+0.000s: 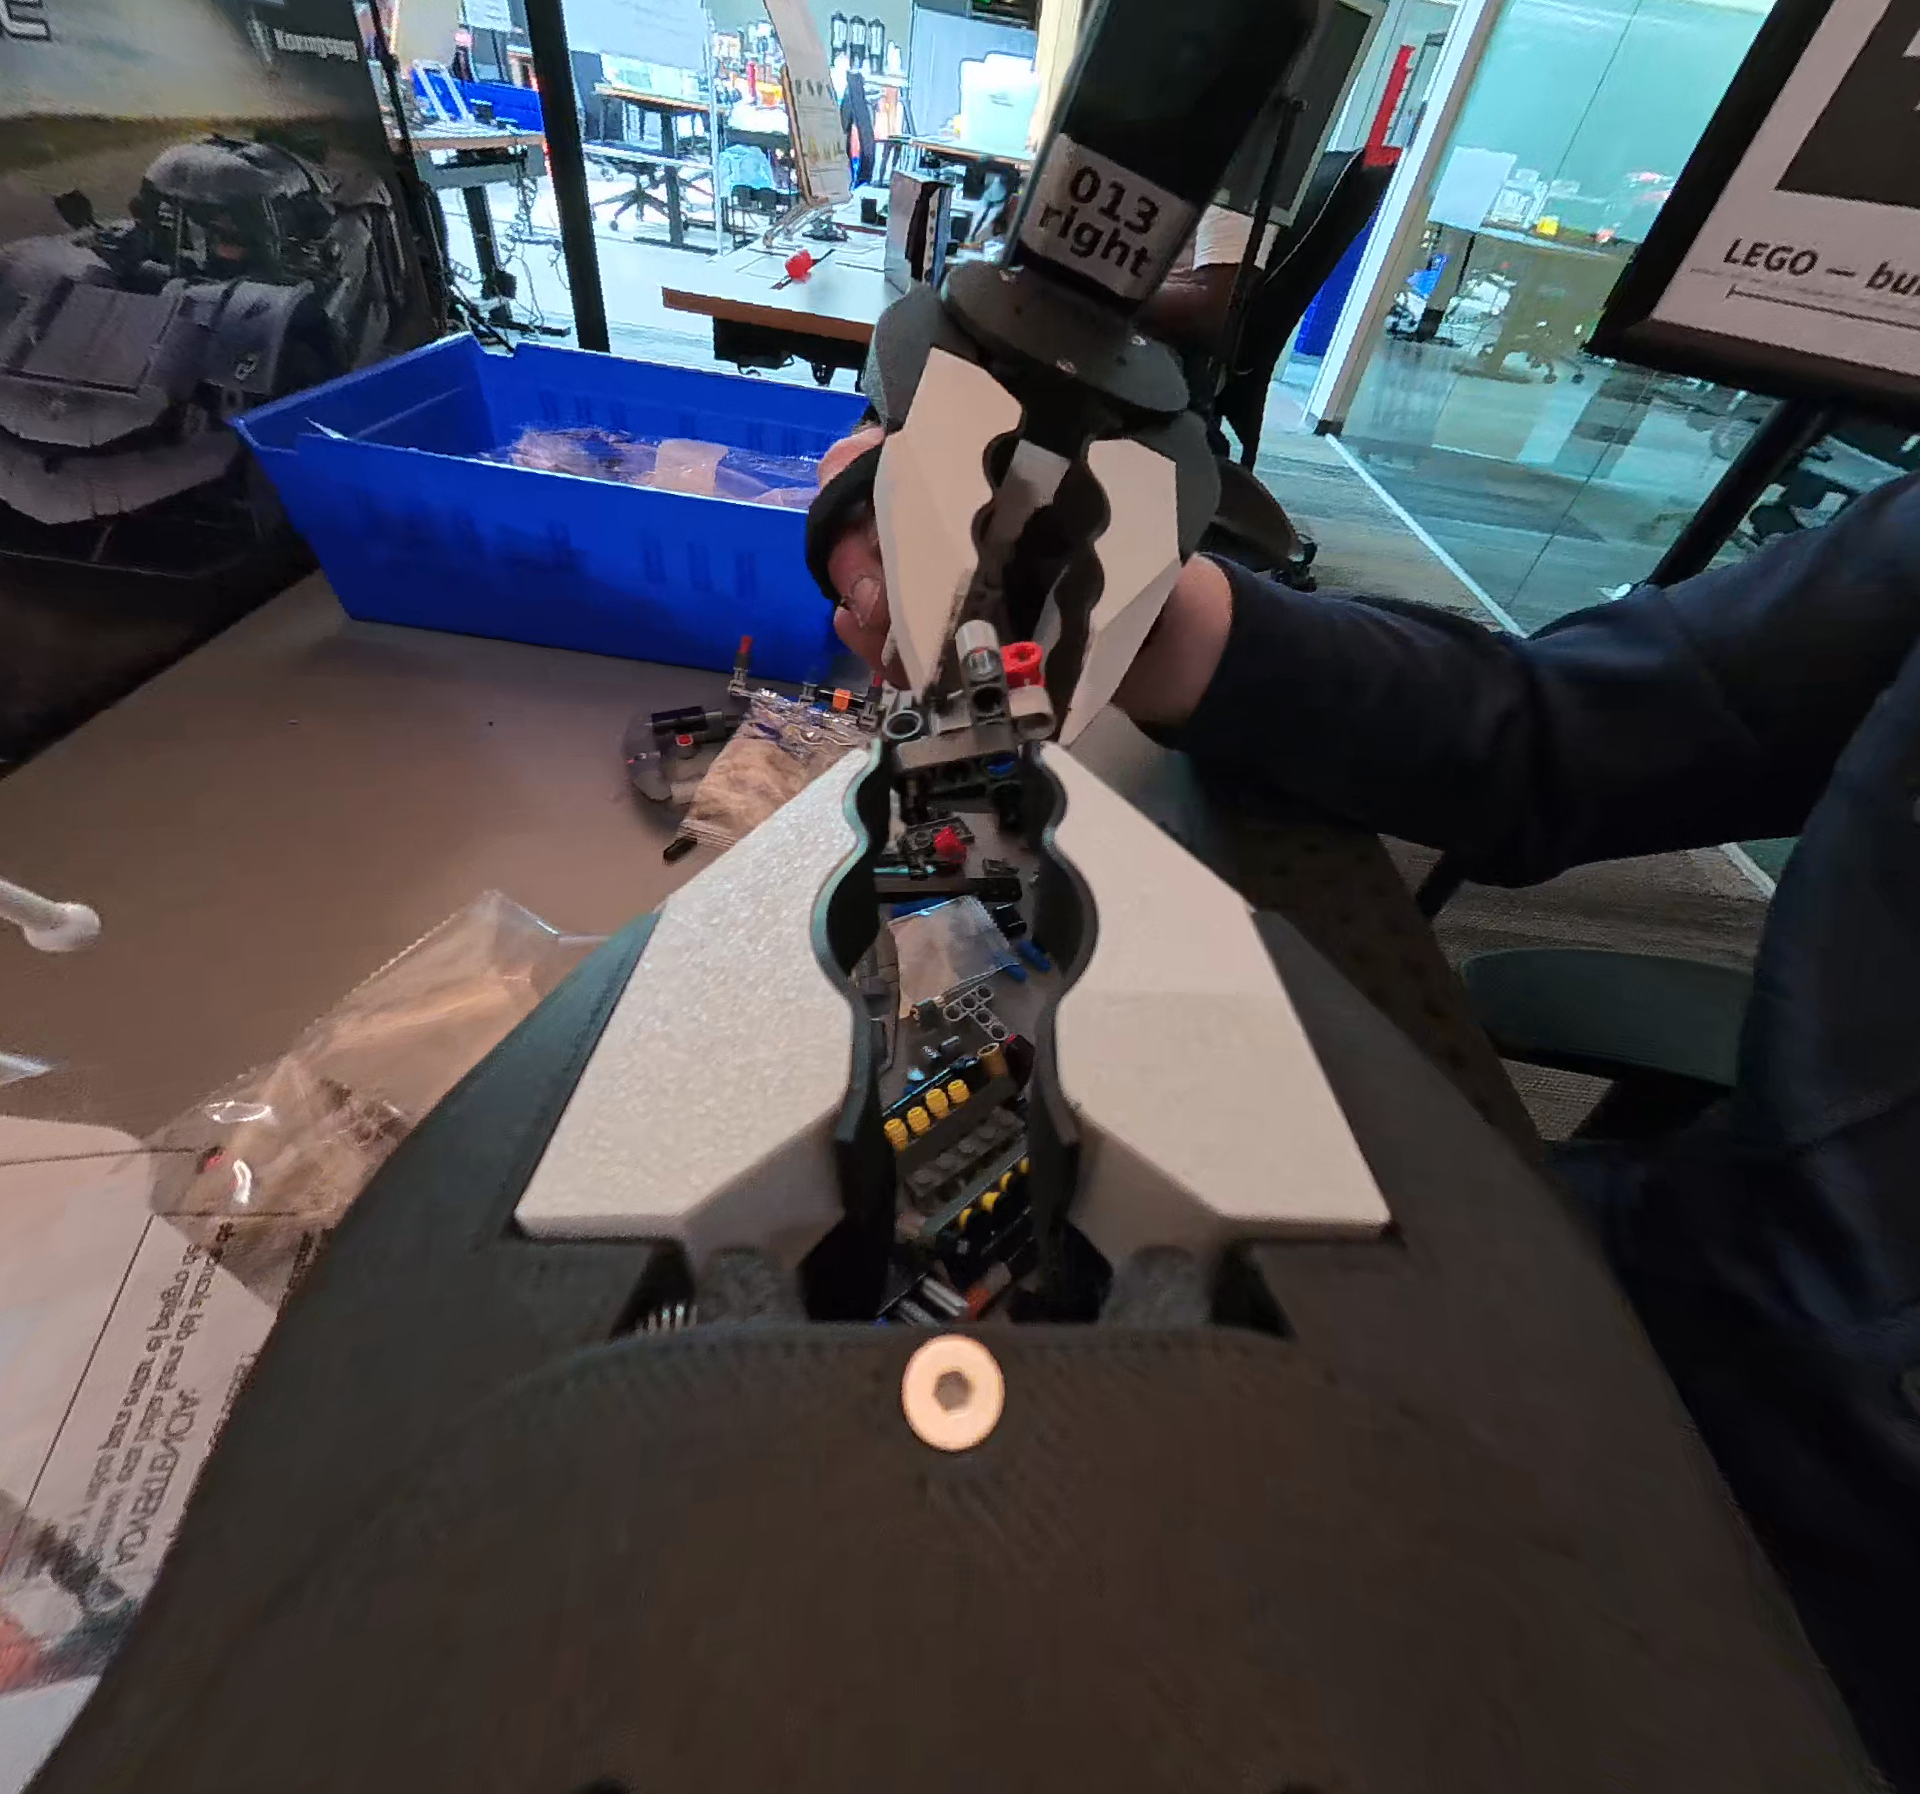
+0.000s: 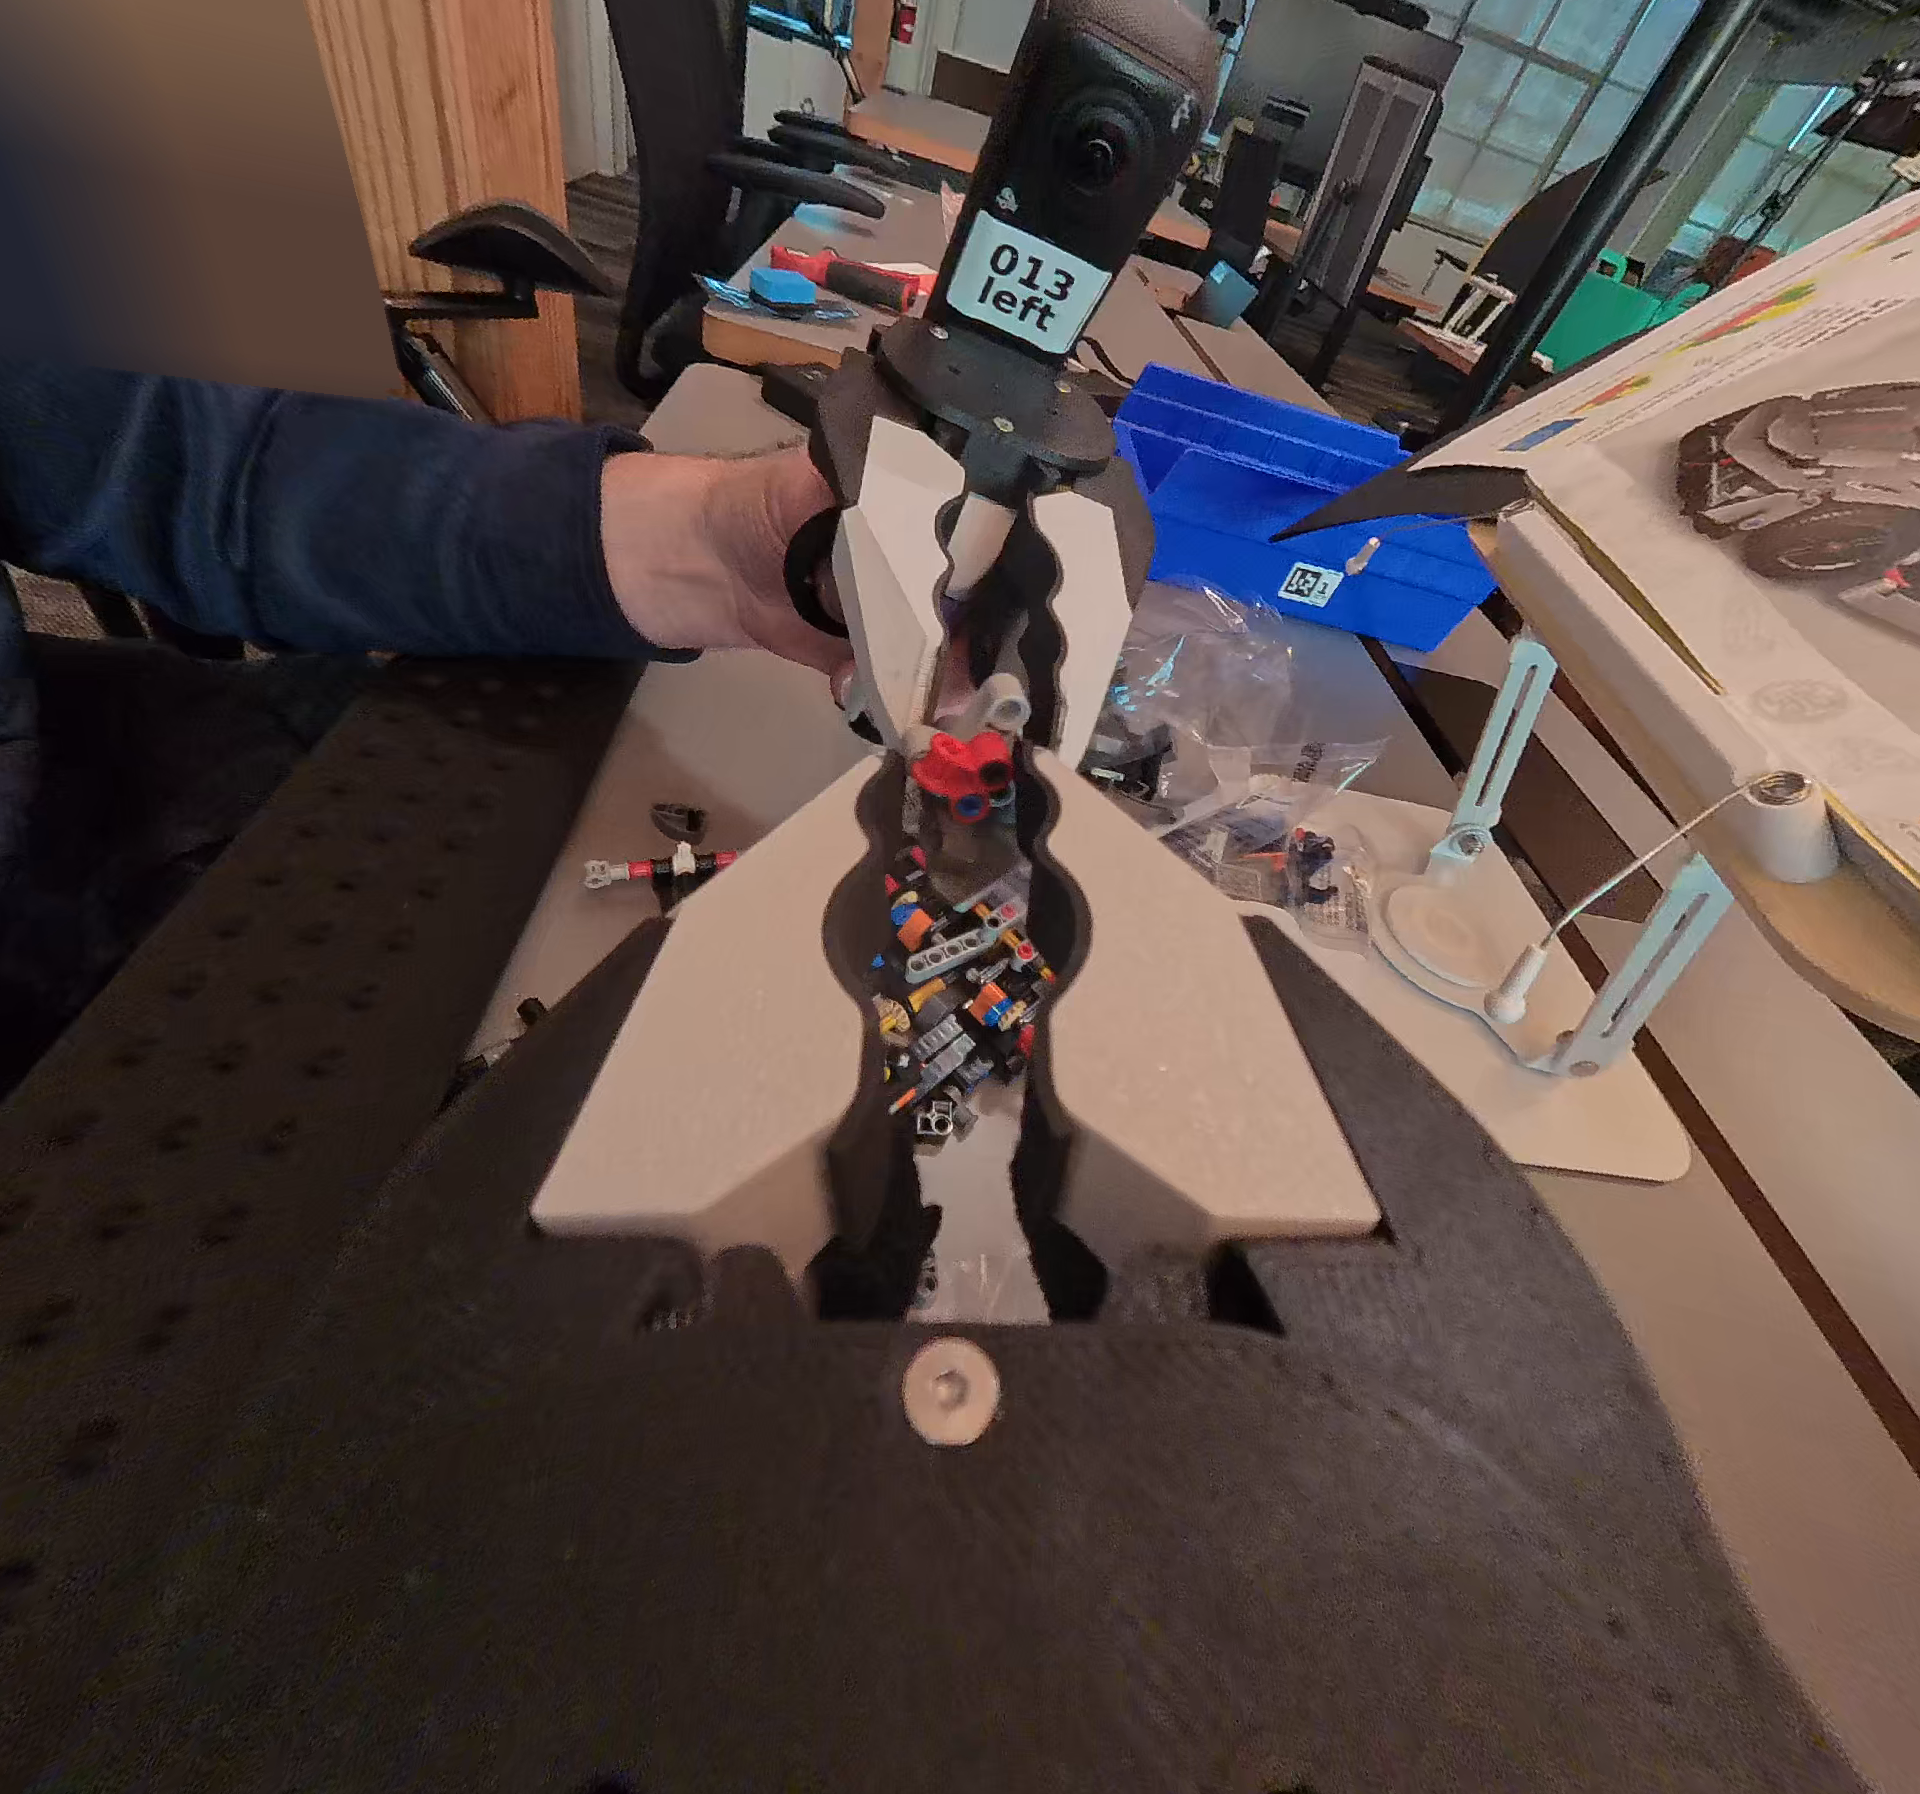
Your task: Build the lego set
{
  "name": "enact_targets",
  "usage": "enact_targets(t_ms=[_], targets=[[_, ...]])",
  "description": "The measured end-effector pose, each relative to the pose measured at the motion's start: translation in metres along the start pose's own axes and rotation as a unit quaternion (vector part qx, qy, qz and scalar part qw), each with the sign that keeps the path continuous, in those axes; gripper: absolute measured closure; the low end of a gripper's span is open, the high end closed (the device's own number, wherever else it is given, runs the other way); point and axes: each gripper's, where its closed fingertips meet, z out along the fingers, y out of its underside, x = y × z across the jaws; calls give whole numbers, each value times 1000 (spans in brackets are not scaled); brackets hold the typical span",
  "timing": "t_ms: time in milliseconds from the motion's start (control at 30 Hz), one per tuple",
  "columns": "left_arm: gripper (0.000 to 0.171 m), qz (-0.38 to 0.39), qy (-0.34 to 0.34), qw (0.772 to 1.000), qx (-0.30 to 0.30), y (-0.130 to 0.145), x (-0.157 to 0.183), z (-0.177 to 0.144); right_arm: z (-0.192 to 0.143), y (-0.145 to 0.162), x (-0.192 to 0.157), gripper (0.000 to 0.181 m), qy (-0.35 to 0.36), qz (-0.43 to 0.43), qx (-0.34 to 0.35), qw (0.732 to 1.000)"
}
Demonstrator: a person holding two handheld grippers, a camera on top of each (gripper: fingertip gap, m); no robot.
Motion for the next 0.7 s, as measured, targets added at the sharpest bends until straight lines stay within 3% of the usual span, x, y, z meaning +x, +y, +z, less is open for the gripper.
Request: enact_targets(t_ms=[300, 700], targets=[[150, 0, -3, 1000, -5, 2, -2, 1, 1, 4, 2, 164, 11, -7, -16, 1000], [150, 87, -63, 994, -36, 6, -8, 1, -4, 4, 6, 166, -2, 56, -2, 998]])
